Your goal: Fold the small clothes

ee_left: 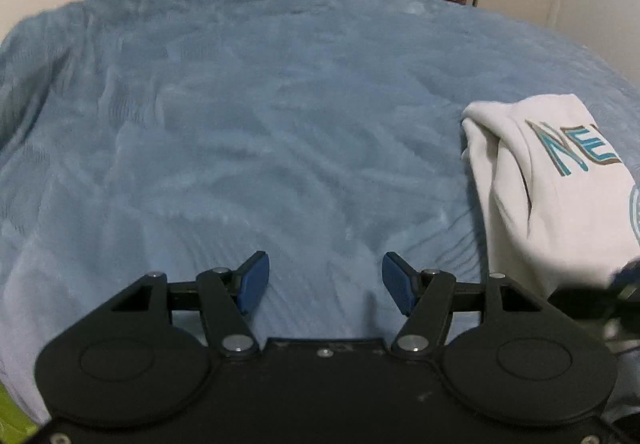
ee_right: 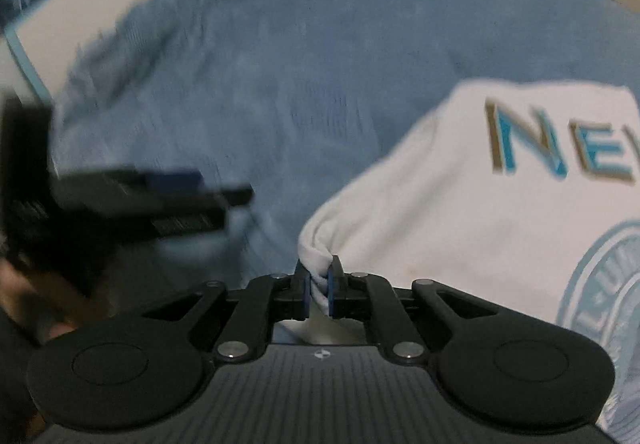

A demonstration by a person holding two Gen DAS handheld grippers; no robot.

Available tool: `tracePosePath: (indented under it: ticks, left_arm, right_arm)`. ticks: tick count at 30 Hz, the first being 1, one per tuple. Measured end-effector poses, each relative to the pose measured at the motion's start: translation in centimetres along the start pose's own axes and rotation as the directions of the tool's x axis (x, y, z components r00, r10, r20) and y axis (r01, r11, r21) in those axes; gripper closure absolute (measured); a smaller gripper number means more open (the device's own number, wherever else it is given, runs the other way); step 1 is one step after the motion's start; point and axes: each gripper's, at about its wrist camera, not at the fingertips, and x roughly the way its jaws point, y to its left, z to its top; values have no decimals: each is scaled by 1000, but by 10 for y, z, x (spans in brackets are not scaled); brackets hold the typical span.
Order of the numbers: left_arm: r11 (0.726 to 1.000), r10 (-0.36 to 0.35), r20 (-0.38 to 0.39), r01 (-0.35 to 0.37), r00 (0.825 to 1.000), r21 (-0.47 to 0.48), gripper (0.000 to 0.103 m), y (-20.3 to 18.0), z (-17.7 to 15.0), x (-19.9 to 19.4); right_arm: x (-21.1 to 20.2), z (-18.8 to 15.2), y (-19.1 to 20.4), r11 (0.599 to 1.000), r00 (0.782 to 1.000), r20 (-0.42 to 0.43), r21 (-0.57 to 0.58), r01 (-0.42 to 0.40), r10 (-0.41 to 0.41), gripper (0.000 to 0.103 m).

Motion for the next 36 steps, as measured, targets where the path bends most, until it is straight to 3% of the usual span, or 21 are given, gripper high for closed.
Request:
tracePosePath:
  ticks: [3, 5, 7, 11, 16, 20, 24, 27, 29, 31, 32, 33, 36]
  left_arm:
    - [1000, -5, -10, 5, 1000, -8, 39, 1, -3, 2]
    - [1000, -8, -10, 8, 1000, -3, 39, -1, 1, 2]
    - [1000, -15, -8, 15, 1000, -4, 39, -4, 5, 0]
    - [999, -36, 5, 36, 999, -8, 39, -15, 12, -7]
    - [996, -88, 8, 88, 996, 23, 39, -46, 18, -17]
    - [989, -139, -16, 139, 990, 56, 39, -71, 15, -17]
    - [980, -178, -71, 183, 981, 81, 39, -98, 9, -6]
    - [970, -190, -146, 209, 971, 124, 38, -119, -1, 13]
    - [970, -151, -148, 175, 977, 167, 37, -129, -8, 22]
    - [966, -170, -143, 193, 975, 174, 45, -129, -11, 23]
    - [965, -164, -153, 191, 975, 180, 60, -130, -10, 22]
    - [967, -155, -142, 179, 978, 181, 91, -129, -9, 18]
    - [971, -147, -98, 163, 984, 175, 93, -125, 4, -1]
  right_arm:
    - [-2, 2, -5, 998, 996, -68, 33, -53, 55, 70]
    - [-19, 10, -11, 995, 995, -33, 38, -95, 96, 61]
    - [-43, 13, -15, 998, 998, 25, 14, -64, 64, 52]
    - [-78, 27, -30, 1000, 992, 128, 16, 21, -23, 52]
    - [-108, 28, -77, 984, 965, 203, 93, 149, -165, 52]
    - [-105, 12, -112, 946, 935, 168, 145, 289, -312, 52]
    - [-86, -12, -128, 894, 891, 91, 91, 438, -445, 52]
    - [-74, -27, -130, 886, 883, 70, 37, 463, -464, 52]
    - [-68, -33, -131, 889, 888, 51, 17, 457, -457, 52]
    - [-63, -36, -131, 886, 885, 41, 20, 464, -464, 52]
    - [-64, -36, -130, 885, 884, 44, 19, 466, -466, 52]
    - [-64, -34, -129, 884, 883, 51, 17, 466, -467, 52]
    - [-71, -33, -125, 885, 882, 71, 23, 465, -465, 52]
